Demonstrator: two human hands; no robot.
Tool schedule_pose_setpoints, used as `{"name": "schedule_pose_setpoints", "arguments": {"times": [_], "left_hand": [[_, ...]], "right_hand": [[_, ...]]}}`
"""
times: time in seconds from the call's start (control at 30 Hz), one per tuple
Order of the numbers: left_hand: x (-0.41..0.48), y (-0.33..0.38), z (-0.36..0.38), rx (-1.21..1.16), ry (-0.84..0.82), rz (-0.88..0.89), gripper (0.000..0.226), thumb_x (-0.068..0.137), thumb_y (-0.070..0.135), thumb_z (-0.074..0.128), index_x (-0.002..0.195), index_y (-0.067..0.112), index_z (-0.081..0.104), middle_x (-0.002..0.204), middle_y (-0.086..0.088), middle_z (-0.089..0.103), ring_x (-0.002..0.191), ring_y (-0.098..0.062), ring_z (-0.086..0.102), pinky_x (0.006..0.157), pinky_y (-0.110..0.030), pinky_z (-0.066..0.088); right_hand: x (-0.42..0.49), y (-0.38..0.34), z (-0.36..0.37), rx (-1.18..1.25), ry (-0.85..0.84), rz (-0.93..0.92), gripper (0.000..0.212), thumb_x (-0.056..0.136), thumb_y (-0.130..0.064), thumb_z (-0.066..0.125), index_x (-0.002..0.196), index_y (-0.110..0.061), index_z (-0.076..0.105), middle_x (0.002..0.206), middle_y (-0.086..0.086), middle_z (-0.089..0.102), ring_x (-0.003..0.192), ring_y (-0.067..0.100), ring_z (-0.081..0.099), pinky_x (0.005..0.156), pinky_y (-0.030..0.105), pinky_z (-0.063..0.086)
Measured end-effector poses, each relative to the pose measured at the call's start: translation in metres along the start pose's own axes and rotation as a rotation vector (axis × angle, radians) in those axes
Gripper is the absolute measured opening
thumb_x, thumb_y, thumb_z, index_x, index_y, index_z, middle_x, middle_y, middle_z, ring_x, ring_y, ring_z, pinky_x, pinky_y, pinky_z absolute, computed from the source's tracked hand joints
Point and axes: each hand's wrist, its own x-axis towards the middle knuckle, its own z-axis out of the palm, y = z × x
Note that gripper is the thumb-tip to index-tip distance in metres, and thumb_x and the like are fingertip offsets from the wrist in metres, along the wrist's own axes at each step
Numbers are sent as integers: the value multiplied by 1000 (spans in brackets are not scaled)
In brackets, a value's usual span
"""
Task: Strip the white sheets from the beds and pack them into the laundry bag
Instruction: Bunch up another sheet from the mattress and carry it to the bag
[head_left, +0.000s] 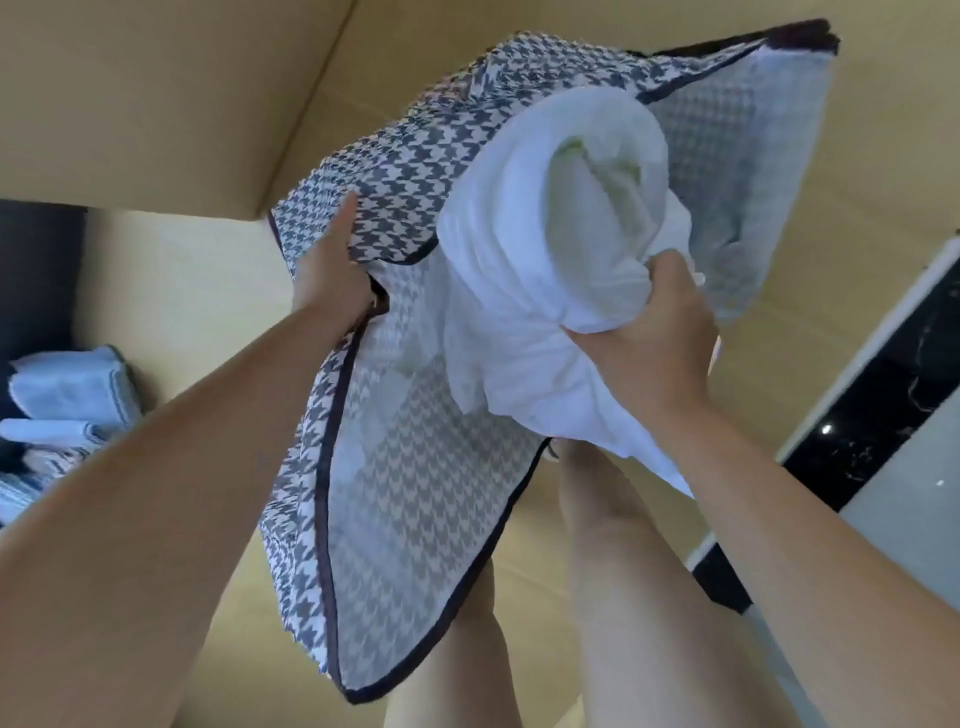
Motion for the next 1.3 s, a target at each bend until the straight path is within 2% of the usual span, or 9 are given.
{"name": "schedule_pose_setpoints", "arguments": {"times": [0.1, 0.2, 0.23, 0.27, 0.57, 0.9, 0.97, 1.13, 1.3], "left_hand": [[15, 5, -32, -36, -2, 108, 61, 84, 8, 44, 142, 26, 44, 126, -5, 62, 114, -24, 56, 87, -28, 43], [38, -7, -62, -35, 10, 126, 42, 74, 24, 47, 112, 13, 62, 100, -12, 67, 86, -12, 44, 75, -33, 47], [45, -15, -71, -105, 7, 99, 38, 73, 17, 48, 108, 15, 64, 104, -16, 68, 124, -32, 42, 81, -40, 52], [54, -24, -78, -166, 23, 98, 43, 72, 9, 49, 109, 23, 66, 107, -13, 70, 106, -36, 62, 88, -44, 54], [58, -26, -67, 64, -20, 123, 66, 83, -7, 36, 134, 30, 55, 136, -5, 56, 120, -26, 55, 100, -32, 47], [54, -45, -34, 623, 7, 327, 53, 86, -8, 42, 135, 11, 41, 124, -20, 44, 94, -41, 58, 66, -42, 42], [56, -54, -29, 684, -6, 359, 59, 92, 5, 45, 147, 13, 26, 135, -20, 37, 101, -40, 56, 69, -44, 43], [61, -75, 2, 742, -11, 434, 87, 93, 56, 39, 152, 8, -4, 145, -17, 26, 126, -34, 36, 96, -45, 37], [81, -80, 49, 731, 64, 328, 82, 96, 55, 26, 151, 6, -10, 153, -15, 16, 131, -32, 30, 101, -44, 30]], "right_hand": [[-2, -31, 44, -7, 44, -217, 44, 60, -24, 86, 82, -6, 52, 75, 8, 58, 66, 27, 51, 56, 22, 22], [8, -49, 90, -102, 18, -426, 45, 50, -10, 87, 79, 1, 54, 71, 15, 58, 59, 32, 57, 56, 26, 30], [12, -50, 103, -150, -18, -469, 44, 49, -7, 85, 80, 1, 54, 72, 16, 58, 59, 34, 57, 56, 28, 33], [17, -49, 116, -216, -50, -509, 44, 49, -4, 83, 82, 2, 55, 75, 17, 59, 60, 35, 58, 56, 31, 34], [24, -56, 185, -1143, -950, -975, 54, 89, -13, 58, 138, -21, 36, 131, 4, 46, 116, 26, 48, 95, 36, 33], [40, -103, 198, -1197, -1352, -692, 70, 84, -12, 64, 145, -29, 35, 134, -1, 48, 112, 22, 53, 80, 28, 44], [44, -91, 203, -1209, -1222, -682, 60, 86, -11, 60, 141, -23, 39, 129, 1, 52, 111, 23, 54, 86, 33, 41], [54, -19, 223, -938, -192, -997, 33, 93, -6, 40, 109, -18, 65, 104, 9, 67, 102, 29, 64, 91, 38, 44], [66, 24, 249, -832, -191, -800, 46, 89, -5, 38, 131, -13, 51, 134, 17, 55, 124, 36, 52, 97, 44, 44]]}}
